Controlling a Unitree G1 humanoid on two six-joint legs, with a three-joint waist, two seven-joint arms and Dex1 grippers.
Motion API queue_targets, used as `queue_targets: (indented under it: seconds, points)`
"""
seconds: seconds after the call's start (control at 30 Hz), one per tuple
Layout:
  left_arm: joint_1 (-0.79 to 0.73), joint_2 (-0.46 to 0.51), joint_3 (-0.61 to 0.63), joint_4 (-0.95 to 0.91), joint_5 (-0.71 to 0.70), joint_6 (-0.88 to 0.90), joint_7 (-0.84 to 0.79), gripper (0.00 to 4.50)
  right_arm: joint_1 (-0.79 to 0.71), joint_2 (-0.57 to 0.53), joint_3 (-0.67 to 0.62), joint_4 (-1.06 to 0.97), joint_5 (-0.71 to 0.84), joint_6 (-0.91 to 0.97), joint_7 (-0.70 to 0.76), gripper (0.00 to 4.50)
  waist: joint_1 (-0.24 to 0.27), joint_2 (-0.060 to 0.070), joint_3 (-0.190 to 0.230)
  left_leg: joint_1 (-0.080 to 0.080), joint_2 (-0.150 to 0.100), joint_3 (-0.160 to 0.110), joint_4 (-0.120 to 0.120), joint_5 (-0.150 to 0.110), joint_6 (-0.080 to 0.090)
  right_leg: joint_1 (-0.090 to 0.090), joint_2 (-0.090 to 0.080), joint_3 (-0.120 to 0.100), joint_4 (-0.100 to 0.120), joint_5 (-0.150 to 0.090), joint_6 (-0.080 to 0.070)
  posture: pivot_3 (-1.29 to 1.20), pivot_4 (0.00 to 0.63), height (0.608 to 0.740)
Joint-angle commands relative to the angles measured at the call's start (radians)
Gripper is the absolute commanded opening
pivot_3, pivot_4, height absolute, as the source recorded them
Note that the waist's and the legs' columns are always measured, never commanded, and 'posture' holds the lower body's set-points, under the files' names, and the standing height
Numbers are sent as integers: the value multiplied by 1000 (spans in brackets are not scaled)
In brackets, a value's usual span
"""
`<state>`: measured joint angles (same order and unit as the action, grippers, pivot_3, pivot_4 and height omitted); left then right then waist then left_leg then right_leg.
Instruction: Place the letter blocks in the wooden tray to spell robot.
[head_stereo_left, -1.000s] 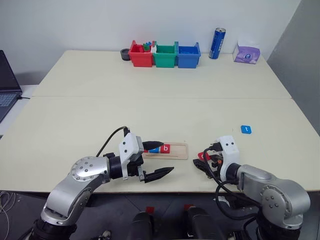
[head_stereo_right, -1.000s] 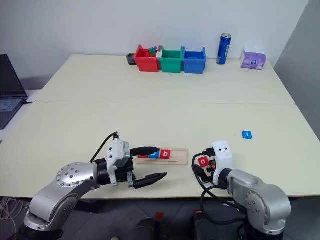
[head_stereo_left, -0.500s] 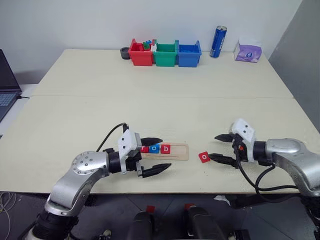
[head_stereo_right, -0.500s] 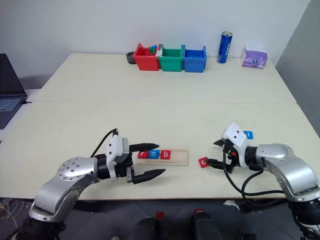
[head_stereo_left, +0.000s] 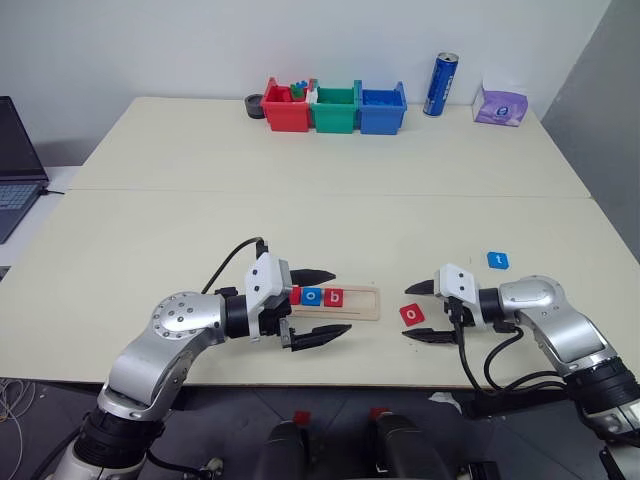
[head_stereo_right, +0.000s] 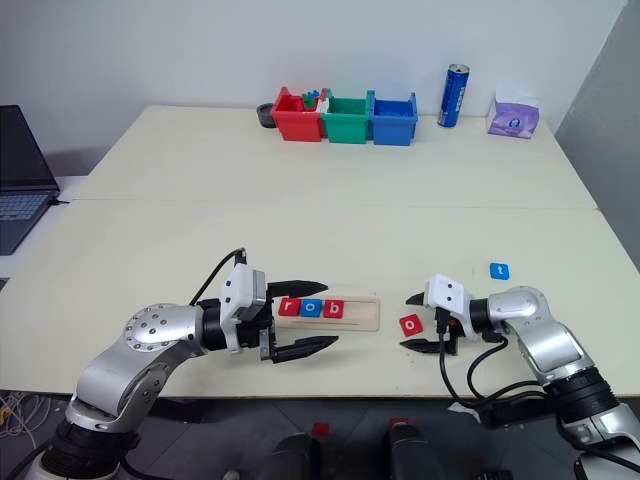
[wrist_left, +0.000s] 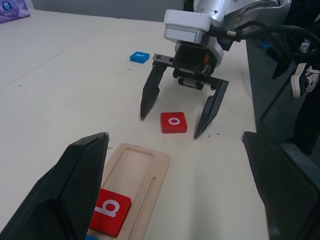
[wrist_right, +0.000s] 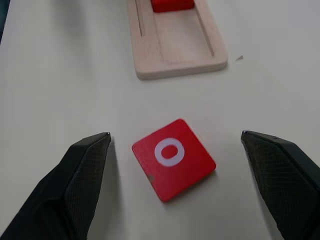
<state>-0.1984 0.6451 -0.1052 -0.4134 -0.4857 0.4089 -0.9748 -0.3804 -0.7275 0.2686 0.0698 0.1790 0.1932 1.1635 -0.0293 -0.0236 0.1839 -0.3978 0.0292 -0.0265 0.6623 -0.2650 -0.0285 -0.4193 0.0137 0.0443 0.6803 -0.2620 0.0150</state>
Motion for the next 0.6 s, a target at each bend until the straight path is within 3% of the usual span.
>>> queue_targets:
  seconds: [0.03, 0.2, 0.4, 0.6]
  points:
    - [-15, 6, 7, -9, 1, -6, -7, 4500, -16, -9, -4, 20, -24, -38, 25, 3512, 0, 0, 0, 0, 0, 0, 0, 0, 0, 0, 0, 0, 0, 0, 0, 0, 150, 740]
    - [-24, -1, -3, -10, 3, -3, -4, 4500, -17, 6, -2, 33, -39, -54, 18, 1911, 0, 0, 0, 1, 0, 0, 0, 0, 0, 1, 0, 0, 0, 0, 0, 0, 150, 740]
    - [-34, 9, 6, 16, 2, -16, -23, 4500, -36, 21, -22, -1, -27, -18, 11, 1905, -1, 0, 0, 5, 0, 0, 0, 0, 0, 4, 0, 0, 0, 0, 0, 0, 150, 740]
    - [-1, 49, 68, 34, -5, -24, -40, 4500, -94, 91, -51, -130, 42, 175, -45, 1905, -4, 0, 0, 5, 1, -1, 0, 0, 0, 4, 0, 0, 1, 0, 0, 0, 150, 740]
